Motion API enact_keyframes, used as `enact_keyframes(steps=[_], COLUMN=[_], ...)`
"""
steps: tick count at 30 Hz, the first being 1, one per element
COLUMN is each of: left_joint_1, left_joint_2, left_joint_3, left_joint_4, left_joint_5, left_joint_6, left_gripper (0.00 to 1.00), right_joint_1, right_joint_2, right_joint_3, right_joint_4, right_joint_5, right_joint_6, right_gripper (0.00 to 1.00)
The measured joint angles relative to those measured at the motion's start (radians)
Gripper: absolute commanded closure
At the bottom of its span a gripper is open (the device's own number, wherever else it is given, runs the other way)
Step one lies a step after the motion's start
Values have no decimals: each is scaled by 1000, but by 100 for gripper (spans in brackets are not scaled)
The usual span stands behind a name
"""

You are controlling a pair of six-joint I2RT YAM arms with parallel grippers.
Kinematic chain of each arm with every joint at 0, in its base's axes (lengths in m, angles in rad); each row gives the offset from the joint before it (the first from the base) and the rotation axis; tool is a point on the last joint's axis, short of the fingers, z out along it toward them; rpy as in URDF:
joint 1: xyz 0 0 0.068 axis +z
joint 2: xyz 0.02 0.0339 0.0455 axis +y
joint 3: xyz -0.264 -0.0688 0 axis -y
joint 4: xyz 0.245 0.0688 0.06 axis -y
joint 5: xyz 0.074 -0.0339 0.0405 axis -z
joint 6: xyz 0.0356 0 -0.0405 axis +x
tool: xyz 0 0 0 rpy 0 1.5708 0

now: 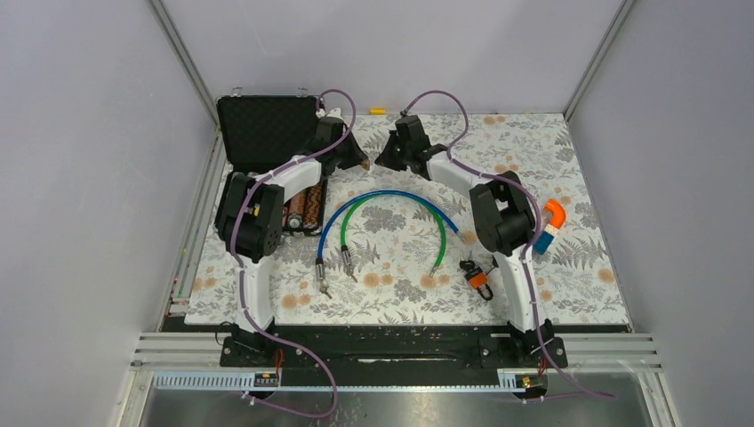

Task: Lock with the key
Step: Place the lock at the center of the board.

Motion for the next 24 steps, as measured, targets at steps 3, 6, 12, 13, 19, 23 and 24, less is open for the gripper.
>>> enact_keyframes(steps=[3, 6, 12, 13, 19, 23, 24], left_joint_1=[0, -3, -2, -1, 2, 12, 15], left_joint_2=[25, 57, 104, 111, 119, 119, 119], left_joint_3=[26, 51, 53, 53, 55, 59, 59], left_joint_4=[-6, -11, -48, -56, -95, -108, -110], left_joint_5=[18, 31, 42, 42, 41, 34, 34], left_joint_6=[-2, -4, -14, -18, -26, -33, -35], left_gripper=[97, 92, 88, 86, 61, 57, 57], right_joint_1=[0, 0, 0, 0, 0, -2, -2], right_joint_2=[55, 108, 203, 219, 254, 267, 267], right_joint_3=[66, 120, 233, 261, 391, 472, 480], right_joint_4=[-51, -109, -255, -277, -411, -498, -511], right_joint_5=[11, 12, 17, 16, 18, 18, 18], right_joint_6=[47, 89, 127, 133, 138, 116, 111], right_gripper=[92, 89, 86, 80, 48, 45, 45])
